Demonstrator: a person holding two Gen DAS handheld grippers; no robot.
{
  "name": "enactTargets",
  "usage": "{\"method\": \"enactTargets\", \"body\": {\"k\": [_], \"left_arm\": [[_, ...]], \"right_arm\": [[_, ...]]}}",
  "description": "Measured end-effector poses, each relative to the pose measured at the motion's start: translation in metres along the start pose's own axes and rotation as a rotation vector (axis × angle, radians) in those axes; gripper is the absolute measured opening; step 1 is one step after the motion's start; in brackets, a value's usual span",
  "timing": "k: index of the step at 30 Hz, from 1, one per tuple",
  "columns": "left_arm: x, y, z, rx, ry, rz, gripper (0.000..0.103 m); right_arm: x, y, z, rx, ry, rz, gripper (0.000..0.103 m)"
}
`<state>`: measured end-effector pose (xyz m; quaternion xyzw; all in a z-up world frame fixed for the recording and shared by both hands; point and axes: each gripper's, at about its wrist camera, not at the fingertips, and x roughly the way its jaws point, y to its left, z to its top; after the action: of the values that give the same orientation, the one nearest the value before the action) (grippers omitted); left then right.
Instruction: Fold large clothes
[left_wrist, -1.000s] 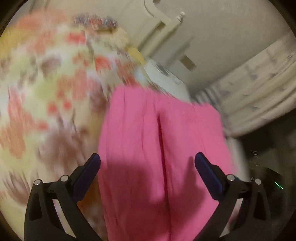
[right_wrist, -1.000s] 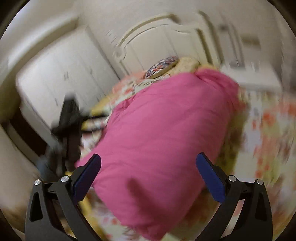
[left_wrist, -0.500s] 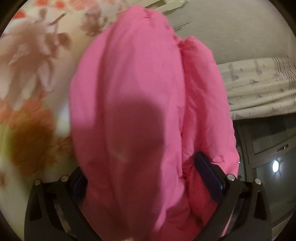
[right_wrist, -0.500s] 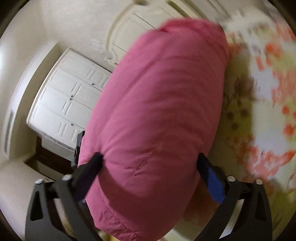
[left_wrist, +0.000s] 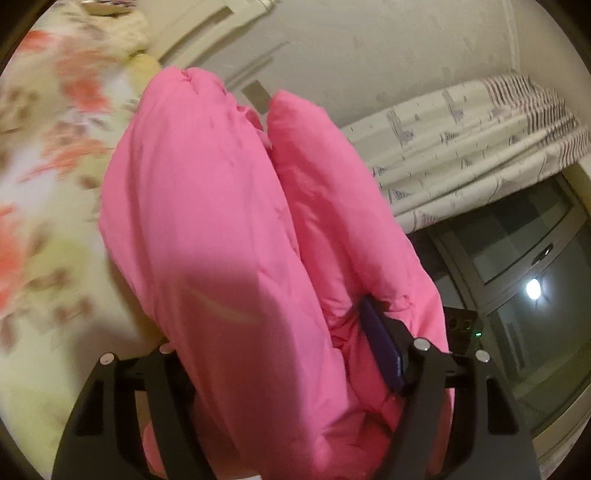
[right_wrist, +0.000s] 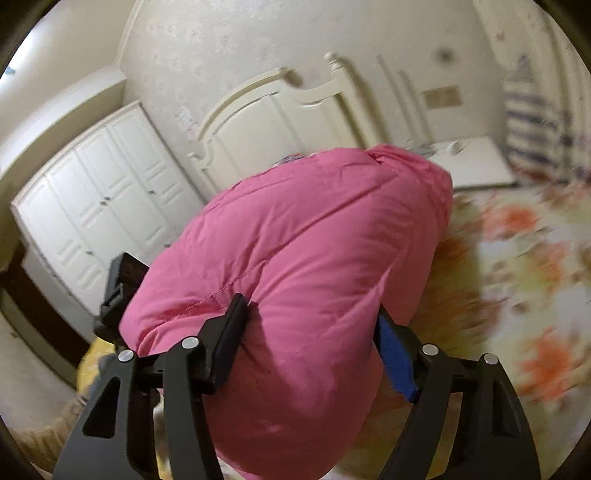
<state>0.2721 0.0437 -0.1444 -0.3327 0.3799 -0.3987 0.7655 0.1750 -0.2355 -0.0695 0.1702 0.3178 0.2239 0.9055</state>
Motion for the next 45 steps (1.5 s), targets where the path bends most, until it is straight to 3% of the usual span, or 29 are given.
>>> {"method": "enactTargets", "body": {"k": [4, 7, 9, 11, 15, 19, 22, 24, 27, 29, 34, 45], "left_arm": [[0.044, 0.004, 0.000, -0.001, 0.023, 0.051, 0.072], [0.039, 0.019, -0.011, -0.022, 0.018, 0.069, 0.072], [0.029, 0.025, -0.014, -0.036, 0.012, 0.109, 0.072], [0.016, 0.016, -0.011, -0.010, -0.016, 0.185, 0.073], [-0.038, -0.049, -0.012, 0.202, -0.188, 0.402, 0.101], [-0.080, -0.146, -0.027, 0.434, -0.346, 0.545, 0.101], [-0.092, -0.218, -0.048, 0.543, -0.455, 0.738, 0.101], [-0.091, -0.253, -0.071, 0.606, -0.510, 0.911, 0.101], [-0.087, -0.276, -0.105, 0.705, -0.577, 1.037, 0.101], [-0.084, -0.279, -0.120, 0.695, -0.559, 1.023, 0.101], [-0.073, -0.263, -0.143, 0.623, -0.400, 0.949, 0.101], [-0.076, -0.263, -0.161, 0.611, -0.404, 0.931, 0.101]], "right_arm": [[-0.007, -0.045, -0.005, 0.023, 0.023, -0.061, 0.075], [-0.011, -0.060, -0.017, 0.052, 0.016, -0.005, 0.075], [-0.013, -0.063, -0.021, 0.061, 0.018, -0.007, 0.079], [-0.020, -0.062, -0.017, 0.080, 0.028, -0.026, 0.092], [-0.059, -0.033, -0.008, 0.103, -0.086, -0.109, 0.098], [-0.109, 0.023, -0.013, 0.020, -0.230, -0.265, 0.099], [-0.137, 0.069, -0.023, -0.092, -0.322, -0.401, 0.099], [-0.146, 0.089, -0.035, -0.124, -0.337, -0.464, 0.099], [-0.144, 0.099, -0.055, -0.129, -0.261, -0.527, 0.099], [-0.147, 0.099, -0.070, -0.107, -0.253, -0.517, 0.099], [-0.154, 0.110, -0.099, -0.133, -0.210, -0.522, 0.099], [-0.157, 0.134, -0.125, -0.188, -0.182, -0.526, 0.099]]}}
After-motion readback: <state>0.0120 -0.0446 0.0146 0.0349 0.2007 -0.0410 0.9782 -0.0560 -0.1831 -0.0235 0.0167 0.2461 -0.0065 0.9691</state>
